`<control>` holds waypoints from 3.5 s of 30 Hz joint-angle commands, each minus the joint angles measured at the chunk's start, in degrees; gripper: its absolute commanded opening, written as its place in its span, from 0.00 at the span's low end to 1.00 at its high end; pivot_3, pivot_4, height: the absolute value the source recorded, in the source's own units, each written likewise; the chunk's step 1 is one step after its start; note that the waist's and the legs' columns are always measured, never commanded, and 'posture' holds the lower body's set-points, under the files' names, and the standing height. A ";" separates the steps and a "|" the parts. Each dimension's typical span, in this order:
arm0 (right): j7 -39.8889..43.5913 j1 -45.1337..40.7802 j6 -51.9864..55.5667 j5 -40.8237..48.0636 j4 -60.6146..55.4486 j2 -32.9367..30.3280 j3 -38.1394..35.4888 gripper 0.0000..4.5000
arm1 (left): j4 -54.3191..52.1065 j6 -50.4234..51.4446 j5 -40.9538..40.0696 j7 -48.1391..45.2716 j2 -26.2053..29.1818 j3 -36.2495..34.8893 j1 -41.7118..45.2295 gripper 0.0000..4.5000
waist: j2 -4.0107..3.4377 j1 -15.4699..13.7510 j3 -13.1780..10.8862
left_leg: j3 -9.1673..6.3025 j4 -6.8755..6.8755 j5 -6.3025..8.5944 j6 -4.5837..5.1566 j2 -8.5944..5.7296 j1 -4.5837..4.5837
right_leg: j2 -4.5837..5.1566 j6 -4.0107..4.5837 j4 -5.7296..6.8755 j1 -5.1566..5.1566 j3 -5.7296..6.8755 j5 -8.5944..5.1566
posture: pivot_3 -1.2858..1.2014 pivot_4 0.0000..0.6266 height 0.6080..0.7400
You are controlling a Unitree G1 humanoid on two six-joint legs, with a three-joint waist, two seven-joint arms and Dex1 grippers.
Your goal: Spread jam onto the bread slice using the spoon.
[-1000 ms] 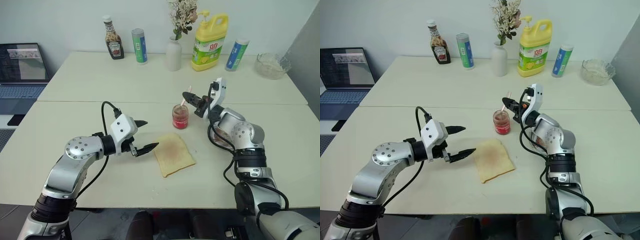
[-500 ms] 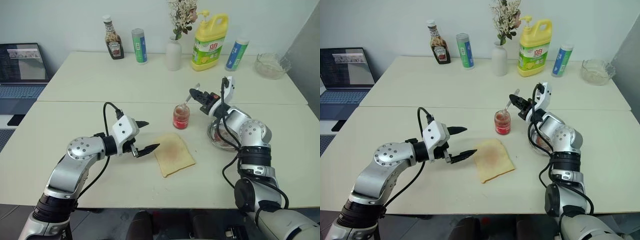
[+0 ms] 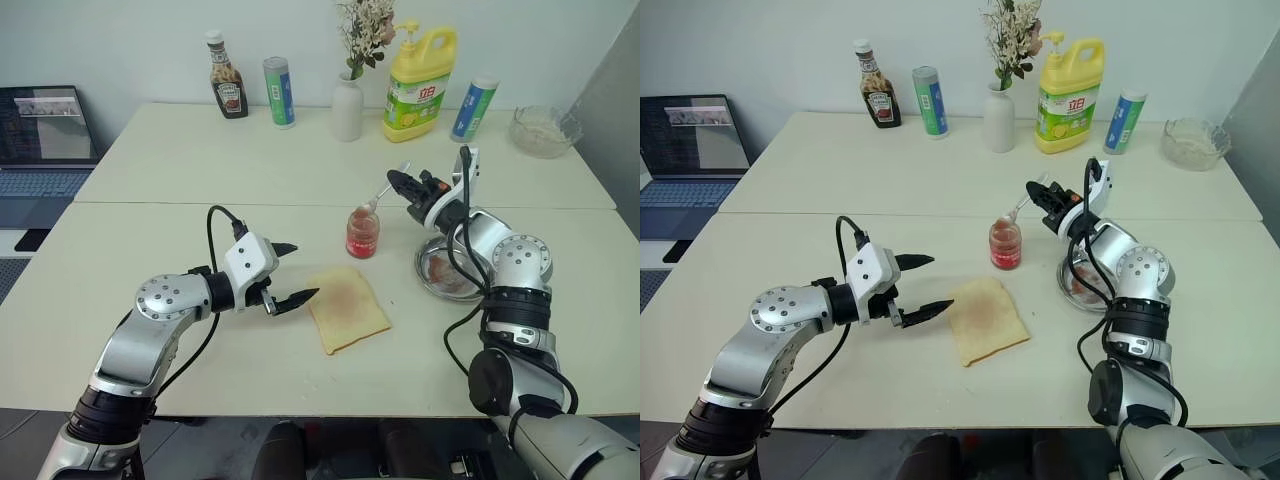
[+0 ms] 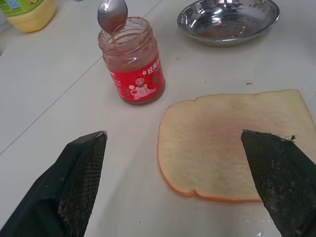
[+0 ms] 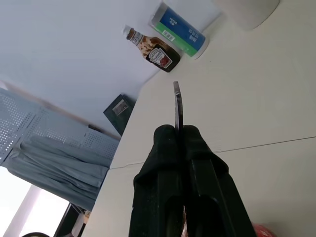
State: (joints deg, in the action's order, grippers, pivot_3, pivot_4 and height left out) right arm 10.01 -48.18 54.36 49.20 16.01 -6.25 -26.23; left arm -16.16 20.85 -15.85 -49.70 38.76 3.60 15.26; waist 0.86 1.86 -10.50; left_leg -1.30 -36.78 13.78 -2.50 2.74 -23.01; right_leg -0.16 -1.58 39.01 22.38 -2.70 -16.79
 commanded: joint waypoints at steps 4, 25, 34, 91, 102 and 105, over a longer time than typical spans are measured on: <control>-2.36 -1.68 0.34 4.53 -3.44 0.01 -1.72 0.00 | -0.89 -1.22 0.12 -0.60 0.09 -0.27 0.51 1.00 | 0.00 0.00 0.00 | 0.01 0.00 0.00 0.00 0.00 -0.01 | 0.00 0.00 -0.01 0.01 0.00 0.00 | 0.52 0.24 1.00; -12.12 1.20 7.27 22.12 -19.84 -1.33 -2.63 0.00 | -2.70 -0.82 -4.79 -6.52 5.92 -8.23 -5.41 1.00 | -0.02 0.06 -0.01 | 0.00 0.09 0.00 0.01 0.04 -0.44 | -0.02 0.01 0.04 0.54 0.00 0.00 | 0.52 0.24 1.00; -7.10 11.49 7.04 19.10 -36.10 -4.27 12.26 0.00 | -9.13 -1.18 -7.65 -7.16 6.77 -11.96 -15.19 1.00 | -0.03 0.06 -0.01 | -0.02 0.04 -0.01 0.00 0.04 -0.89 | 0.05 0.01 0.04 0.94 0.02 0.00 | 0.52 0.24 1.00; 21.16 33.67 -22.40 -16.43 -38.63 -8.99 29.31 0.00 | -12.79 -11.48 0.19 -2.94 5.59 -8.04 -22.58 1.00 | 0.08 -0.13 0.05 | -0.08 -0.28 -0.02 -0.02 -0.01 -0.72 | 0.04 0.01 0.44 0.81 0.05 0.00 | 0.52 0.24 1.00; 5.08 33.32 -4.81 -1.49 -35.68 2.68 21.34 0.00 | -11.48 -10.49 -0.28 -1.78 4.70 -8.83 -19.93 1.00 | 0.07 -0.01 0.05 | -0.07 -0.28 -0.03 -0.02 0.00 -0.59 | -0.02 0.02 0.69 0.82 0.00 0.00 | 0.52 0.24 1.00; 1.33 32.02 -3.30 0.74 -33.48 5.70 19.29 0.00 | -10.99 -10.28 -0.39 -1.35 4.47 -9.02 -19.39 1.00 | 0.07 -0.01 0.05 | -0.04 -0.28 -0.03 -0.02 0.00 -0.55 | -0.02 0.02 0.75 0.82 -0.02 0.00 | 0.52 0.24 1.00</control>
State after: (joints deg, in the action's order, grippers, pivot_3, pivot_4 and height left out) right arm 12.87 -14.81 50.88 47.84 -16.95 -1.20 -5.55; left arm -26.55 10.81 -15.58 -51.72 43.50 -4.41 -4.51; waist 0.93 1.85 -10.45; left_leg -1.34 -37.06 13.75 -2.52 2.74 -23.55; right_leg -0.18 -1.55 39.78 23.20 -2.74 -16.79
